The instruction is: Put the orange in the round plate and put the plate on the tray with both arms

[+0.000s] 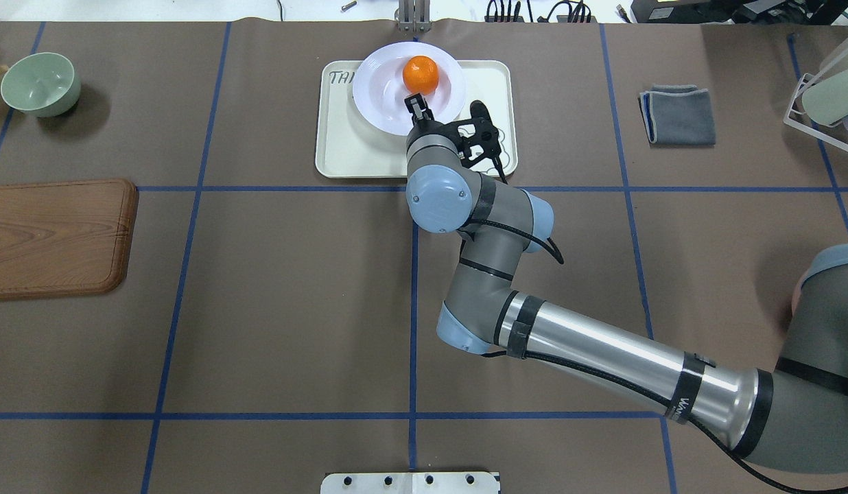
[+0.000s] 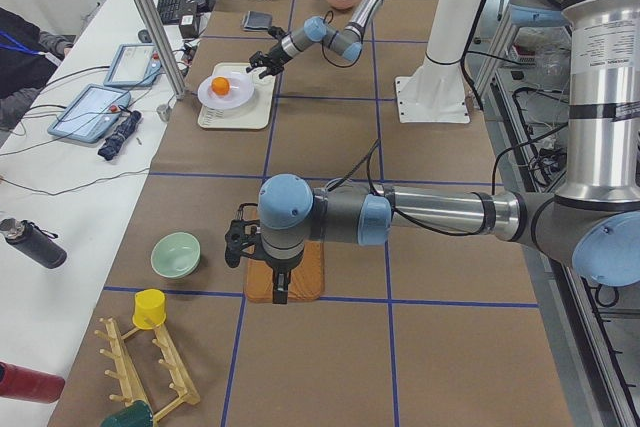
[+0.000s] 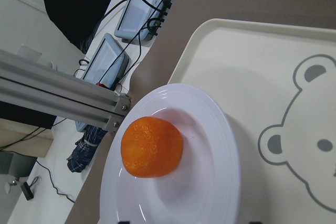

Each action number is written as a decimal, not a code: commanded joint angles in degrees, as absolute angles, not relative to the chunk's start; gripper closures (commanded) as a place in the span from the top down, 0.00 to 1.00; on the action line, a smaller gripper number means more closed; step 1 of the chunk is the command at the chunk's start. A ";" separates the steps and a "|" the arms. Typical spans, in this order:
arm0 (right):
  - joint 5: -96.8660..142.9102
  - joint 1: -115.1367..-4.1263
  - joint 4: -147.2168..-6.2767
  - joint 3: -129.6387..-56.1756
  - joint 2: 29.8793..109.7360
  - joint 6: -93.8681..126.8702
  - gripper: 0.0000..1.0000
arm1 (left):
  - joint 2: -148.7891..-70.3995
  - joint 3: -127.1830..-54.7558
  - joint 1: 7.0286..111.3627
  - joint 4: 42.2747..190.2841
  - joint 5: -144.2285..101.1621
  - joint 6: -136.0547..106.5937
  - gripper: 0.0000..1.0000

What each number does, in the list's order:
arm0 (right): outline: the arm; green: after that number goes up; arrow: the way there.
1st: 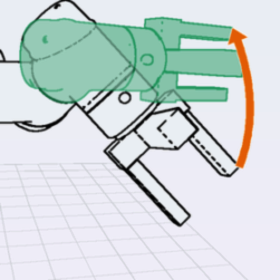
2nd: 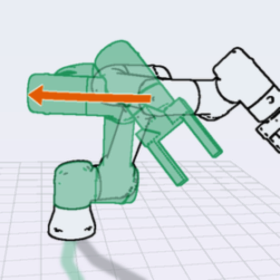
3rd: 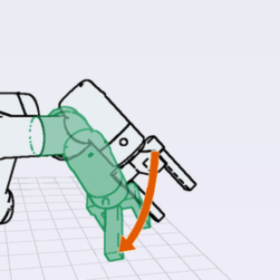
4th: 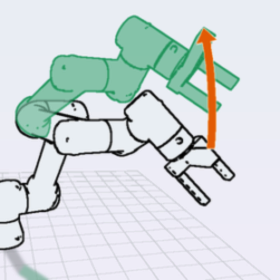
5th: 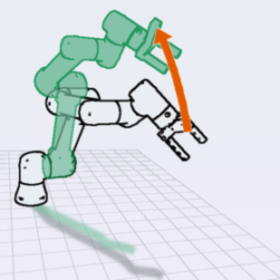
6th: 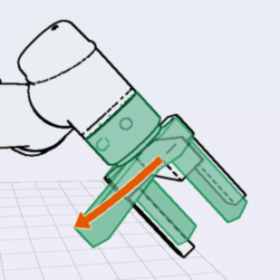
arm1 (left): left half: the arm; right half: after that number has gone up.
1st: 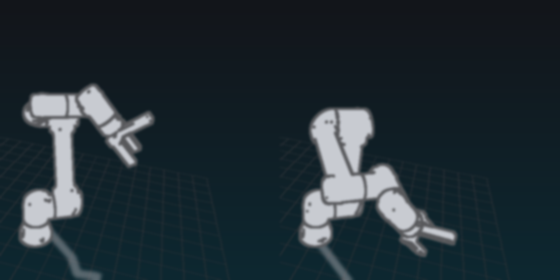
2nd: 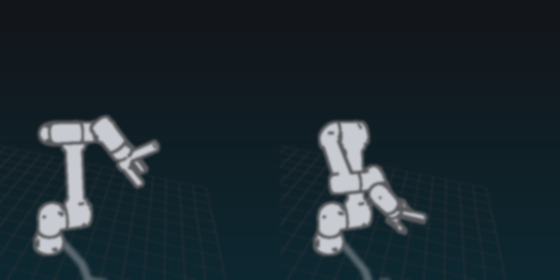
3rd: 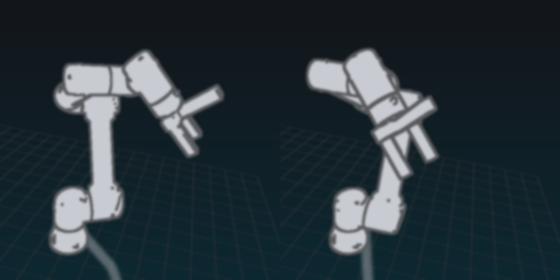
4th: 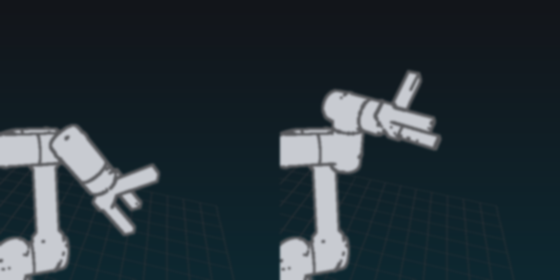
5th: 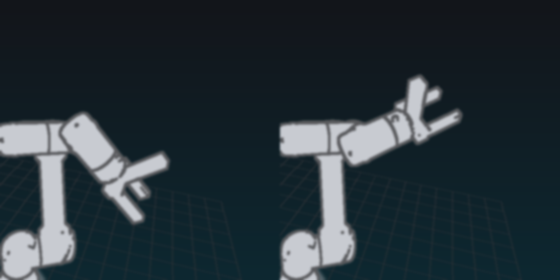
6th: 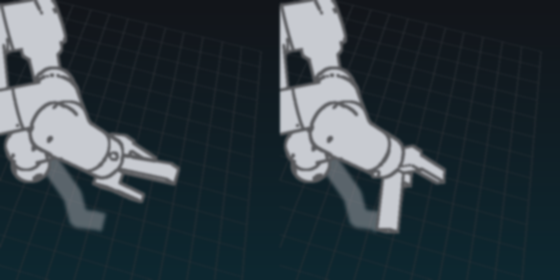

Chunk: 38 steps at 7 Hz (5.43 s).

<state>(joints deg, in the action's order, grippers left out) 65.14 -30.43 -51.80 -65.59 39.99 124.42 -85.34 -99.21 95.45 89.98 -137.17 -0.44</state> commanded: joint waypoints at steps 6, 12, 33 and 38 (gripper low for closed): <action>119.56 -63.91 -91.02 -95.36 59.21 41.10 1.00 | -84.55 -99.40 95.36 89.82 -136.76 0.26 0.98; 129.29 -86.04 -92.29 -95.88 84.76 1.06 1.00 | -80.79 -101.32 95.54 89.83 -137.29 0.61 0.98; 132.45 -90.53 -92.46 -100.63 92.90 1.67 1.00 | -77.26 -102.92 95.80 89.91 -136.67 0.53 0.98; 132.45 -90.53 -92.46 -100.55 92.99 1.58 1.00 | -77.26 -102.83 95.80 89.91 -136.67 0.53 0.98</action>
